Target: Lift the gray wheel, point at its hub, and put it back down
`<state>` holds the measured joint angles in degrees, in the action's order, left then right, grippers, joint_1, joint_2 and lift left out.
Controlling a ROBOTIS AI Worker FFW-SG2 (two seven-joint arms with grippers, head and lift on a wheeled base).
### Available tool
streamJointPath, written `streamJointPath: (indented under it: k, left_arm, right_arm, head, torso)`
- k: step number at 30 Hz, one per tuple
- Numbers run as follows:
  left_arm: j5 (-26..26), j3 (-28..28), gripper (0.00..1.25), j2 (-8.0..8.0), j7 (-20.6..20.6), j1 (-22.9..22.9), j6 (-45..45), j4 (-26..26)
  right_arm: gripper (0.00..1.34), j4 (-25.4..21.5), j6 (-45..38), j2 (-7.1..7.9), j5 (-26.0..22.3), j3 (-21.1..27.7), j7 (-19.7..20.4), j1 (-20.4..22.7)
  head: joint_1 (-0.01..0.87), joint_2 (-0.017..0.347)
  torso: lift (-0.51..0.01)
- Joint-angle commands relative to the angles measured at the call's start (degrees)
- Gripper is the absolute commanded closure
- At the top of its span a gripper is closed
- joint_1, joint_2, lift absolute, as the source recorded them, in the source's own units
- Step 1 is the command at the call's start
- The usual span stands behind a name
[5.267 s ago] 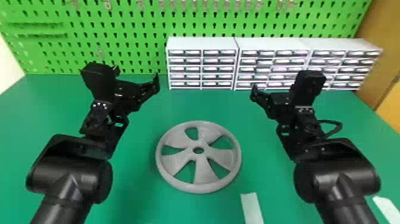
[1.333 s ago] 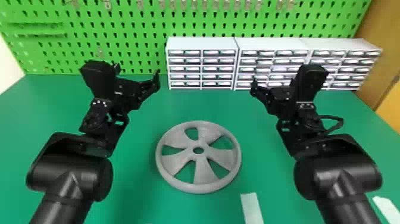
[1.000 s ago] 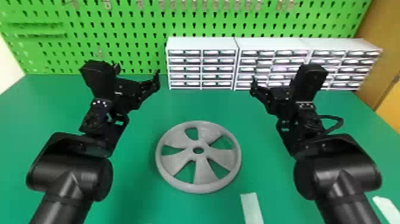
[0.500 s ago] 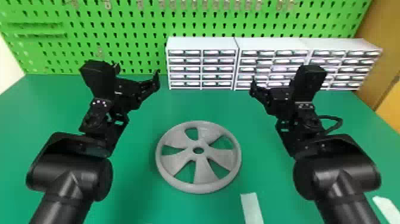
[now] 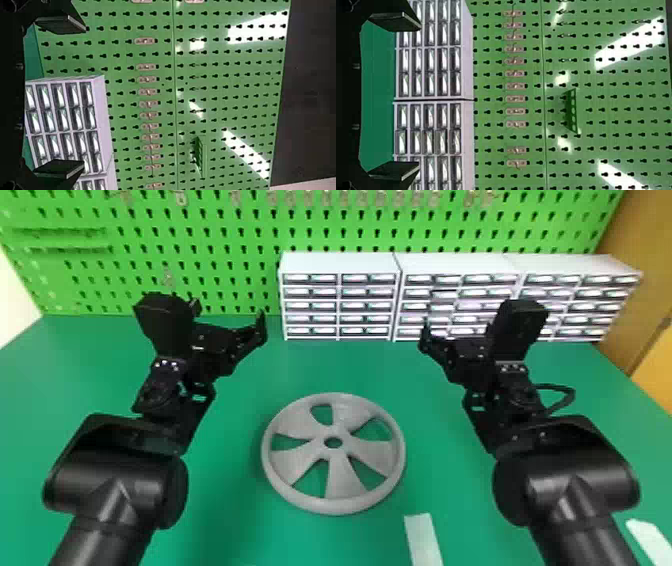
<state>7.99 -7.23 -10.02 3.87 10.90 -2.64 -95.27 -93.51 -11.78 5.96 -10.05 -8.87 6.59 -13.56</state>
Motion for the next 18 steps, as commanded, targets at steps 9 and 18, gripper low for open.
streamJointPath:
  k: [9, 18]
  left_arm:
    - [0.00, -0.07, 0.10, 0.00, 0.00, 0.00, -0.17, 0.00]
    - [0.00, -0.24, 0.10, 0.09, 0.00, 0.08, -0.17, 0.00]
  right_arm:
    - [0.08, 0.00, 0.00, -0.07, 0.04, 0.17, 0.00, -0.15]
    - [0.08, 0.09, 0.00, -0.16, -0.05, 0.17, 0.00, -0.15]
  head:
    - [0.692, 0.048]
    - [0.692, 0.048]
  torso:
    - [-0.088]
    - [-0.088]
